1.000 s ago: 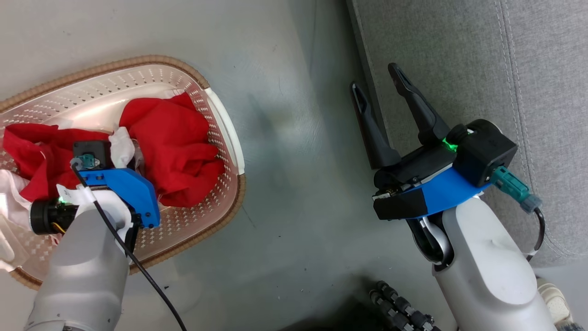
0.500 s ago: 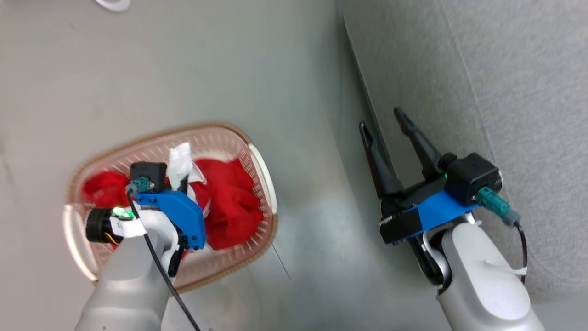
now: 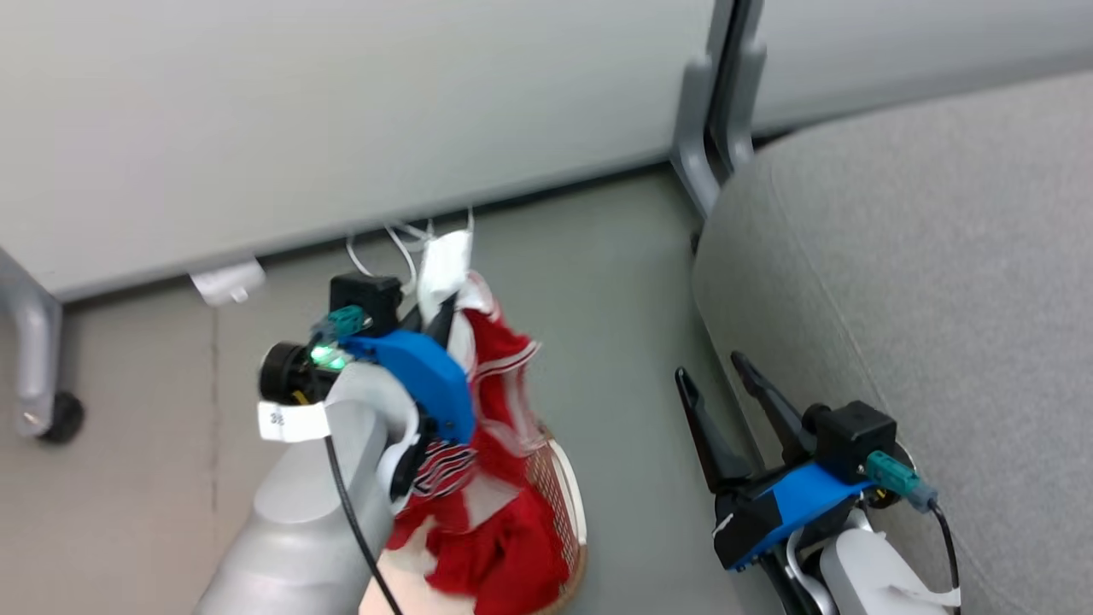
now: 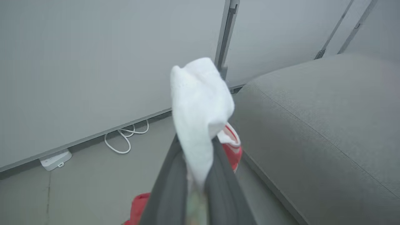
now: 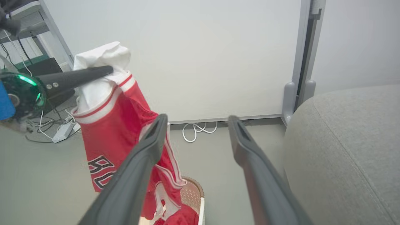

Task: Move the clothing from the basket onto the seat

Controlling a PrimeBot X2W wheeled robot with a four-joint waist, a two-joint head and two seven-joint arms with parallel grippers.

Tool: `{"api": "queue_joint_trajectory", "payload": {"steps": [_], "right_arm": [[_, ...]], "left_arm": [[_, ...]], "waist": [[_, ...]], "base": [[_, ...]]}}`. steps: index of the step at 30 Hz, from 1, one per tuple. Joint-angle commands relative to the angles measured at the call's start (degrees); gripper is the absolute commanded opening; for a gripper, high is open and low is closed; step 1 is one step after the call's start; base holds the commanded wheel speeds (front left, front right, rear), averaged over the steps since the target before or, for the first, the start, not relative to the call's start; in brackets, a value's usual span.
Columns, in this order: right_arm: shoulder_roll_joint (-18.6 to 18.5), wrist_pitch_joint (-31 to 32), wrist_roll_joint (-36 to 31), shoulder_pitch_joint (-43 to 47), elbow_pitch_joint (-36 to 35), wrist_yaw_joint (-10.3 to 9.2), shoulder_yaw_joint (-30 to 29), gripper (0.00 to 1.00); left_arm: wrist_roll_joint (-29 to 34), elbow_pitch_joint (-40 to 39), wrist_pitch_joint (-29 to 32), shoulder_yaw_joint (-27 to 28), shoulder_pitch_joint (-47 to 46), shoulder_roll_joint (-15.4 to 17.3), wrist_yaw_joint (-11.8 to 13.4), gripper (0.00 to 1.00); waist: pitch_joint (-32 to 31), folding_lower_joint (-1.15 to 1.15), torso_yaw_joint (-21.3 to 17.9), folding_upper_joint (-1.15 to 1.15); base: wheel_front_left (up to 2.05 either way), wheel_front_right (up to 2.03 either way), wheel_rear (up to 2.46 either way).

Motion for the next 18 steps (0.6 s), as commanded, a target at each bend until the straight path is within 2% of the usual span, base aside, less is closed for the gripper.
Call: {"api": "queue_joint_trajectory", "payload": {"steps": [1,9,18], "right_arm": [[-0.2,0.38,0.41,1.66,0.06,0.03,0.37,1.0],[-0.2,1.85,0.58,3.62,-1.33,0.03,1.64,1.0],[-0.2,3.01,0.26,4.12,-2.84,0.03,2.42,1.0]], "left_arm": [[-1.37,-2.48,0.92,-1.65,-0.38,-0.1,-0.41,0.0],[-5.95,-11.7,4.49,-5.12,-4.46,0.21,-0.42,0.0],[-6.25,-14.03,5.44,-6.15,-5.92,0.3,0.2,0.0]], "waist": [[-6.32,0.03,2.65,0.0],[-9.04,0.03,2.47,0.0],[-9.43,0.03,1.39,0.0]], "base": [[0.0,0.0,0.0],[0.0,0.0,0.0],[0.0,0.0,0.0]]}}
